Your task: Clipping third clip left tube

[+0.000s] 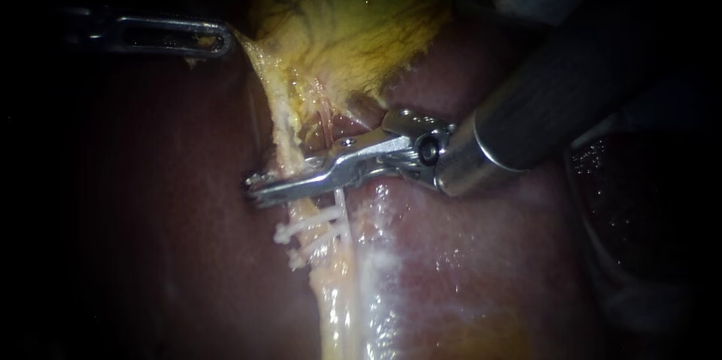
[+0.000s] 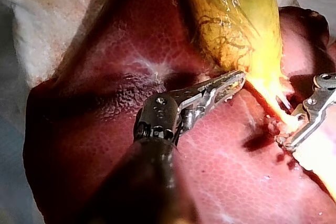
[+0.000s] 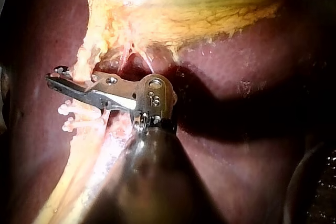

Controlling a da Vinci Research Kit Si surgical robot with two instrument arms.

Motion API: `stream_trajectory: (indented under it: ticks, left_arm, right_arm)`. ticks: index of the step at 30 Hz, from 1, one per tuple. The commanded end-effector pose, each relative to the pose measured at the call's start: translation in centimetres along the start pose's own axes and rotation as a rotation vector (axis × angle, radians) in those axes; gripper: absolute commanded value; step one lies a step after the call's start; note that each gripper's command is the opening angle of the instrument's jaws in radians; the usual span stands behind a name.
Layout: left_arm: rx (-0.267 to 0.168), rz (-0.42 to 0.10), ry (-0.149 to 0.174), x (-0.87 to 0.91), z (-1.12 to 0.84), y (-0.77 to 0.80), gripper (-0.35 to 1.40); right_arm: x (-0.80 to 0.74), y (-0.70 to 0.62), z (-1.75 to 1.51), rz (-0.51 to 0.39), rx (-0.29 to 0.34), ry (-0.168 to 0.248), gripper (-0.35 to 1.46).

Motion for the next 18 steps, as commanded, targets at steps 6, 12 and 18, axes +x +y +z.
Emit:
stream_trajectory:
  ticks: [6, 12, 18]
  left_arm:
    - [0.0, 0.0, 0.0, 0.0, 0.0, 0.0, -0.35]
    - [0.0, 0.0, 0.0, 0.0, 0.0, 0.0, -0.35]
    - [0.0, 0.0, 0.0, 0.0, 0.0, 0.0, -0.35]
  right_arm:
    - [-0.01, 0.01, 0.0, 0.02, 0.003, -0.011, -0.35]
    - [-0.02, 0.02, 0.0, 0.019, 0.003, -0.011, -0.35]
    - [-0.02, 0.04, -0.02, 0.018, 0.003, -0.013, -0.35]
